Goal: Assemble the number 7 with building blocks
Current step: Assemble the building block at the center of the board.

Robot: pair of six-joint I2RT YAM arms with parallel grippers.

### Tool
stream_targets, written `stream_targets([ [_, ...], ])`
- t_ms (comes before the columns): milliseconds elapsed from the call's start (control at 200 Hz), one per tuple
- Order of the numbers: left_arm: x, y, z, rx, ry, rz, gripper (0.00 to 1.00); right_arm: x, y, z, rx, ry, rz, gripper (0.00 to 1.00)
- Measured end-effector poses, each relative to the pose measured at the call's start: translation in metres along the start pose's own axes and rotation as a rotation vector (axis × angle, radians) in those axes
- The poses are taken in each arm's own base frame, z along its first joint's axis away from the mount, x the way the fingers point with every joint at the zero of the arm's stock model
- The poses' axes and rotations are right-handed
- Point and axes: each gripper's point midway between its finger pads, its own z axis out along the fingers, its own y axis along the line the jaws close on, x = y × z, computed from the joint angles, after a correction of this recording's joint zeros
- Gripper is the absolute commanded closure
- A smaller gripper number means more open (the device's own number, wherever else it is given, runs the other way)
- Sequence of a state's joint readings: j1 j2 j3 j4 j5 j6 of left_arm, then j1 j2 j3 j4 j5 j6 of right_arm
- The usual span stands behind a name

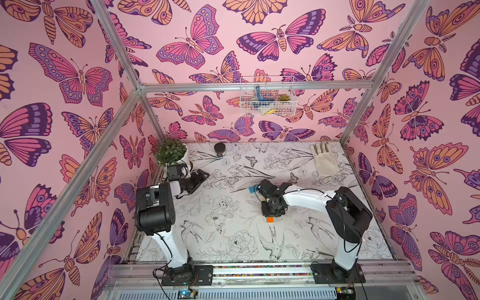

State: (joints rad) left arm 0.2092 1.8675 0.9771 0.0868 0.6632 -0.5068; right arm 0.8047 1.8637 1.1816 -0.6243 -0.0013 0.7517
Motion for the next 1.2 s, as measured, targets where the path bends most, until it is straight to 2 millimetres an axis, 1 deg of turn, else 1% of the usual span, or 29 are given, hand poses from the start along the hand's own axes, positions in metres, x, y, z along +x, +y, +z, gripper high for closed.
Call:
stream_targets([
  [75,0.0,0.0,0.0,0.0,0.0,0.0,0.04,-0.001,0.001,0.0,-0.003,-0.003,0.0,0.75],
  [120,0.0,0.0,0.0,0.0,0.0,0.0,0.04,-0.001,0.001,0.0,-0.003,-0.003,0.0,0.72],
  [170,0.0,0.0,0.0,0.0,0.0,0.0,0.04,-0.001,0.001,0.0,-0.003,-0.003,0.0,0.67],
  [230,0.0,0.0,0.0,0.0,0.0,0.0,0.04,-0.001,0.001,0.0,-0.004,-0.003,0.0,0.57],
  [260,0.0,0.0,0.0,0.0,0.0,0.0,0.04,-0.001,0.003,0.0,-0.01,-0.002,-0.003,0.54],
  [386,0.0,0.0,0.0,0.0,0.0,0.0,0.04,-0.002,0.007,0.0,-0.03,-0.003,-0.016,0.44],
  [511,0.0,0.0,0.0,0.0,0.0,0.0,0.04,-0.003,0.009,-0.001,-0.041,-0.003,-0.02,0.4],
  [636,0.0,0.0,0.0,0.0,0.0,0.0,0.04,-0.003,0.01,-0.002,-0.044,-0.005,-0.02,0.39],
  [716,0.0,0.0,0.0,0.0,0.0,0.0,0.04,-0.003,0.006,-0.003,-0.027,-0.007,-0.02,0.38],
  [776,0.0,0.0,0.0,0.0,0.0,0.0,0.04,-0.003,0.002,-0.008,-0.011,-0.015,-0.019,0.38],
  [841,0.0,0.0,0.0,0.0,0.0,0.0,0.04,-0.005,-0.003,-0.022,-0.003,-0.04,-0.018,0.38],
  [901,0.0,0.0,0.0,0.0,0.0,0.0,0.04,-0.012,-0.008,-0.043,-0.01,-0.084,-0.009,0.38],
  [941,0.0,0.0,0.0,0.0,0.0,0.0,0.04,-0.018,-0.014,-0.06,-0.023,-0.122,0.003,0.38],
  [1056,0.0,0.0,0.0,0.0,0.0,0.0,0.04,-0.039,-0.035,-0.119,-0.086,-0.273,0.063,0.38],
  [1101,0.0,0.0,0.0,0.0,0.0,0.0,0.04,-0.042,-0.042,-0.136,-0.105,-0.322,0.078,0.38],
  [1147,0.0,0.0,0.0,0.0,0.0,0.0,0.04,-0.041,-0.046,-0.144,-0.117,-0.348,0.081,0.38],
  [1202,0.0,0.0,0.0,0.0,0.0,0.0,0.04,-0.036,-0.048,-0.141,-0.116,-0.345,0.074,0.39],
])
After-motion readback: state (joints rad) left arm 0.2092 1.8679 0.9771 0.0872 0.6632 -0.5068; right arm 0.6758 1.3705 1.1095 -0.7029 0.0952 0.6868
